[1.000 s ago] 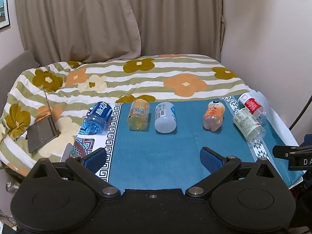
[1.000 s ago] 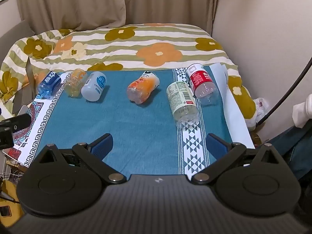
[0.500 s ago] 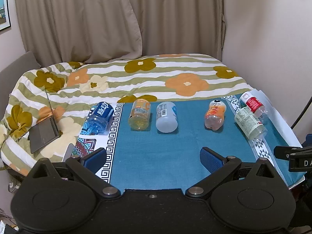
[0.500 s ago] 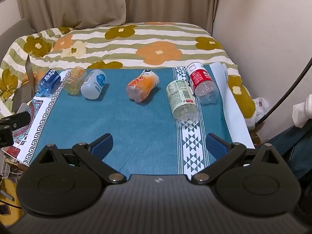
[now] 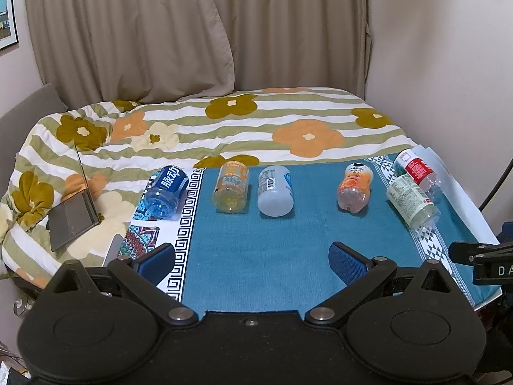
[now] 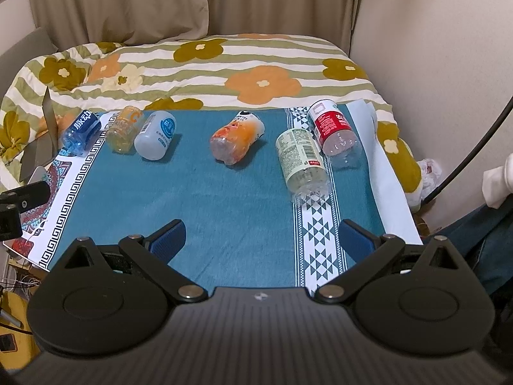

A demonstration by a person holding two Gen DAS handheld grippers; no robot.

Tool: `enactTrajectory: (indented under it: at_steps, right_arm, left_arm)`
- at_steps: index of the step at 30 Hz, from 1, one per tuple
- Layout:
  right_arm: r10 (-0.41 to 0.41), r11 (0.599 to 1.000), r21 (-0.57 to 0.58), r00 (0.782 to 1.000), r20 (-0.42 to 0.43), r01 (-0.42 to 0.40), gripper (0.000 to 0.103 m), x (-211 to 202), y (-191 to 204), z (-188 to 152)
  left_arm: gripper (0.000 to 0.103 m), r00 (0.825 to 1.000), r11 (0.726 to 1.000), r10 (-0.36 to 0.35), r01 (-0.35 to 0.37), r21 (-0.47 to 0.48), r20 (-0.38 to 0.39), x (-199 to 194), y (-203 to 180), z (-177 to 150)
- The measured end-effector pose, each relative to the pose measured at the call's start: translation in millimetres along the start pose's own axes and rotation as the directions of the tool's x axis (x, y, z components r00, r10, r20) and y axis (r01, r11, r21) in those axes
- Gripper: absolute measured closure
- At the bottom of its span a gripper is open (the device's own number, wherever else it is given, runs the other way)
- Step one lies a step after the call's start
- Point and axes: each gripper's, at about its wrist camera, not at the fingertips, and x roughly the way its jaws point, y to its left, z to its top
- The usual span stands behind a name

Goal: Flip cup upright

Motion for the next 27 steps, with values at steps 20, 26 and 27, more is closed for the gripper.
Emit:
enactTrajectory:
  at_steps: [20, 26, 27]
  right_arm:
    - [-0.001, 1.0, -0.001, 1.0, -0.005, 0.001, 0.0, 0.6, 2.9, -2.2]
    - [0.0, 1.0, -0.001, 1.0, -0.006, 0.0, 0.0, 2.1, 3.0, -2.7]
    - [0.0, 1.0, -0.001, 1.0, -0.007, 0.0, 0.0, 2.3, 3.2, -2.9]
  left_arm:
    - [0.0, 1.0, 1.0, -0.002, 0.002, -0.002, -0.001, 0.1, 2.4, -1.6]
    - [0.0, 1.0, 1.0, -0.001, 0.001, -0.003, -0.002, 0.4, 3.0, -2.2]
    - [0.0, 1.0, 1.0, -0.001, 0.001, -0.004, -0.003, 0.4, 3.6, -2.5]
